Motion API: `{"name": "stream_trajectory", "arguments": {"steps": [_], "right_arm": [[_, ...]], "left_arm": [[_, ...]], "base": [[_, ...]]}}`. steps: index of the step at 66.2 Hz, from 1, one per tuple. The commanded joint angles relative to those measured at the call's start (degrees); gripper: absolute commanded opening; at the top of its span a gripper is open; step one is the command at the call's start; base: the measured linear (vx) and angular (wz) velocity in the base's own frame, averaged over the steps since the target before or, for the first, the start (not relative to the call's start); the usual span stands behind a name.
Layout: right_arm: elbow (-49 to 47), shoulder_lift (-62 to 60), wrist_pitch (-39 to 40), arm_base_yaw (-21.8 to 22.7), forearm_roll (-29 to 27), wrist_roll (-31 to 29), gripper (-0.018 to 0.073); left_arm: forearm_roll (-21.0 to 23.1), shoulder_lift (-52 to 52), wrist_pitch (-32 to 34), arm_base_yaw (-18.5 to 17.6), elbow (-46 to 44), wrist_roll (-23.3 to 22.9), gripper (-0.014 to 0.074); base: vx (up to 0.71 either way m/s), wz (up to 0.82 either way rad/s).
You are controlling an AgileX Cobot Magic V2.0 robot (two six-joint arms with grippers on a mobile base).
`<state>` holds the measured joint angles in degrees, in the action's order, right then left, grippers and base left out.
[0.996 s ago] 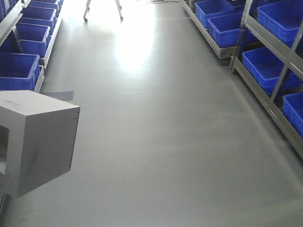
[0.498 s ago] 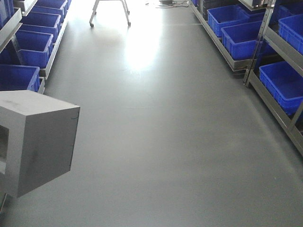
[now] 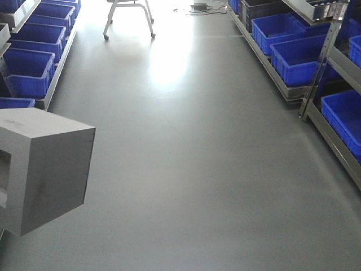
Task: Sort gray base to blue bin
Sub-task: 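Drive the base to the blue bin shelf holding the block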
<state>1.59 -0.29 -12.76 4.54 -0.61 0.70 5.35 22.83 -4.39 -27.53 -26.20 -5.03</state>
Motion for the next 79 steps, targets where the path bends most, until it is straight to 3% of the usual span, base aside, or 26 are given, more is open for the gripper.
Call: {"name": "stream_trajectory", "arguments": {"steps": [1, 79], "right_arm": [[0.1, 1.0, 4.2, 0.1, 0.2, -0.7, -0.0005], [0.1, 1.0, 4.2, 0.1, 0.2, -0.7, -0.0005]], "left_arm": [[0.8, 0.3, 6.1, -0.2, -1.8, -0.2, -0.0006], [0.8, 0.3, 6.1, -0.2, -1.8, -0.2, -0.0006]], "base": [[0.45, 0.02], [0.38, 0.05]]}}
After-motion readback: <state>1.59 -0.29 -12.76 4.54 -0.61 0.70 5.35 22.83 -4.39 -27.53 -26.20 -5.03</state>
